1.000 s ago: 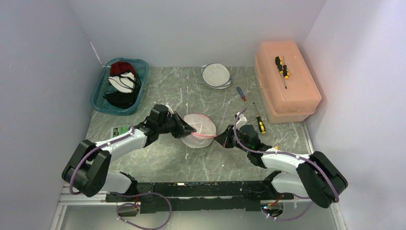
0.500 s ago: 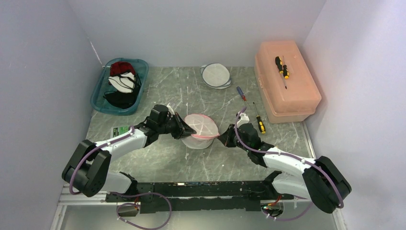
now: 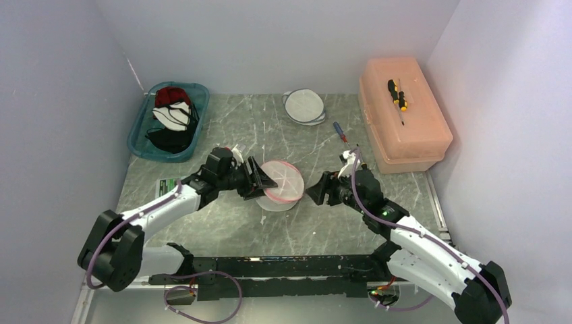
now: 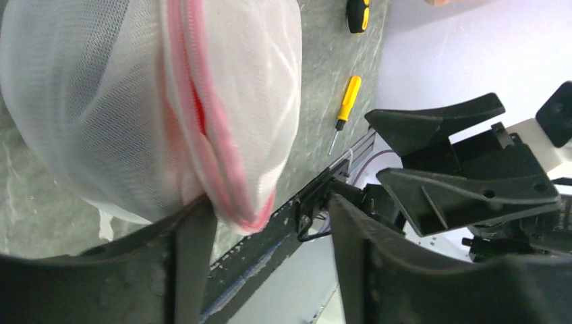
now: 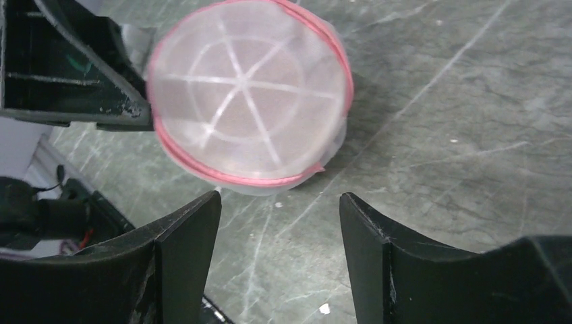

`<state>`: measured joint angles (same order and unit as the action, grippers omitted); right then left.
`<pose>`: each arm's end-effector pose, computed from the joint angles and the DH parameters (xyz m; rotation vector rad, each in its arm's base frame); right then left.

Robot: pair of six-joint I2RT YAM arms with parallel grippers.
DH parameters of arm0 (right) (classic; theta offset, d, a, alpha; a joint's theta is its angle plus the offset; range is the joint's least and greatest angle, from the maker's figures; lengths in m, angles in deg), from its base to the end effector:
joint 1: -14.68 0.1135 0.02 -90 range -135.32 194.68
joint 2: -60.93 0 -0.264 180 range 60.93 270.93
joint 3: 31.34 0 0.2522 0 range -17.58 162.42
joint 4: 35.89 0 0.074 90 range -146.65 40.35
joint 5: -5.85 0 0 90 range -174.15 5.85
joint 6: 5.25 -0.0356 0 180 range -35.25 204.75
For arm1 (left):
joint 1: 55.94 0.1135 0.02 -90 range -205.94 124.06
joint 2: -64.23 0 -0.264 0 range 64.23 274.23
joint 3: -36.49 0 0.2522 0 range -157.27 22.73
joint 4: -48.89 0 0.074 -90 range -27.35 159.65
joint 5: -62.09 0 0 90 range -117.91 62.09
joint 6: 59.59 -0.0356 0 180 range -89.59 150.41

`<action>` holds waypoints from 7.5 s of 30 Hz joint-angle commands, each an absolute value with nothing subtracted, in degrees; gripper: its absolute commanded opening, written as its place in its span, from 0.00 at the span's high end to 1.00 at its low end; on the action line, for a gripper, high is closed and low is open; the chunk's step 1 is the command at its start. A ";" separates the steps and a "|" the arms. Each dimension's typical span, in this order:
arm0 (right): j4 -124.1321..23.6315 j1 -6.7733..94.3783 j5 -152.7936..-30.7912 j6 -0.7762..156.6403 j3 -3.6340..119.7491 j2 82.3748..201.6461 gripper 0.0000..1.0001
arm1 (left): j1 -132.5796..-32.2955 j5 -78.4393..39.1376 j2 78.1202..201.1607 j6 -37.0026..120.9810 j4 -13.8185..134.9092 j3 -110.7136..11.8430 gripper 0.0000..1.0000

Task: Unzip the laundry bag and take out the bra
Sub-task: Unzip the laundry bag at the center of the board, then open the laundry bag at the center of the board.

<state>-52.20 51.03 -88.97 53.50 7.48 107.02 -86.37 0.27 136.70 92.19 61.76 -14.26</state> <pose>0.1492 0.1135 0.2280 -0.1498 2.0762 0.8305 0.2170 -0.1470 0.2121 -0.3520 2.4531 -1.3573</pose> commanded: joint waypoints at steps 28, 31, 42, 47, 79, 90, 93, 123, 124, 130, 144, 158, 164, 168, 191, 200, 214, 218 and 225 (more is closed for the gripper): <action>-52.65 66.96 -64.28 46.40 17.21 114.51 0.26 | -80.76 -6.68 143.76 68.12 86.03 -40.36 0.06; -47.92 57.50 -78.27 38.01 9.11 110.09 0.23 | -79.30 -1.03 149.47 61.72 89.81 -45.73 0.06; -26.93 48.91 -97.12 27.37 -0.14 119.28 0.20 | -80.34 8.02 153.14 61.87 78.28 -37.02 0.06; -18.11 48.76 -101.04 23.18 0.30 129.46 0.26 | -82.43 6.41 152.42 65.15 72.09 -31.33 0.20; -69.52 49.25 -108.20 71.82 34.40 147.21 1.00 | -89.42 -26.14 113.27 79.67 85.87 -12.04 0.18; -68.89 48.81 -93.02 64.59 31.90 137.01 0.35 | -89.42 -26.22 116.17 75.77 85.05 -14.46 0.16; -71.67 49.51 -91.45 64.27 33.11 131.42 0.25 | -89.34 -26.17 117.31 73.84 84.87 -15.99 0.15; -61.74 89.35 -46.51 76.27 45.56 151.42 0.64 | -85.51 -29.37 123.88 75.15 91.54 -21.49 0.23; -61.84 89.48 -46.38 76.11 45.53 151.43 0.64 | -85.47 -29.28 123.72 75.15 91.63 -21.48 0.23; -58.01 91.62 -46.25 77.31 42.20 148.36 0.37 | -85.29 -28.75 124.17 75.06 91.65 -21.64 0.23; -59.05 93.31 -42.26 75.96 39.75 150.58 0.51 | -84.99 -27.53 124.43 76.22 90.97 -20.15 0.23; -58.56 93.40 -40.45 74.70 37.44 146.54 1.00 | -85.02 -25.77 124.32 76.96 89.45 -20.87 0.23; -56.66 93.34 -41.41 73.06 33.89 141.09 1.00 | -84.96 -23.24 124.49 77.18 86.08 -21.51 0.21; -53.60 93.45 -42.47 72.36 29.93 135.86 1.00 | -84.94 -20.27 125.87 76.55 82.87 -22.49 0.18; -49.83 93.49 -43.55 70.49 22.69 124.92 1.00 | -85.11 -10.29 142.89 61.24 84.73 -33.89 0.18; -48.27 93.49 -44.64 71.56 21.51 123.08 1.00 | -85.46 -10.94 148.42 58.36 84.87 -37.53 0.43; -43.87 77.19 -52.96 64.63 19.06 111.07 1.00 | -85.47 -19.58 129.32 70.76 76.39 -28.33 0.97; -43.11 70.43 -58.04 61.86 20.19 107.66 1.00 | -85.54 -22.38 122.71 74.93 73.26 -23.47 0.97; -45.49 68.49 -60.90 66.83 27.89 104.29 1.00 | -85.56 -23.66 121.51 76.82 73.87 -24.87 0.97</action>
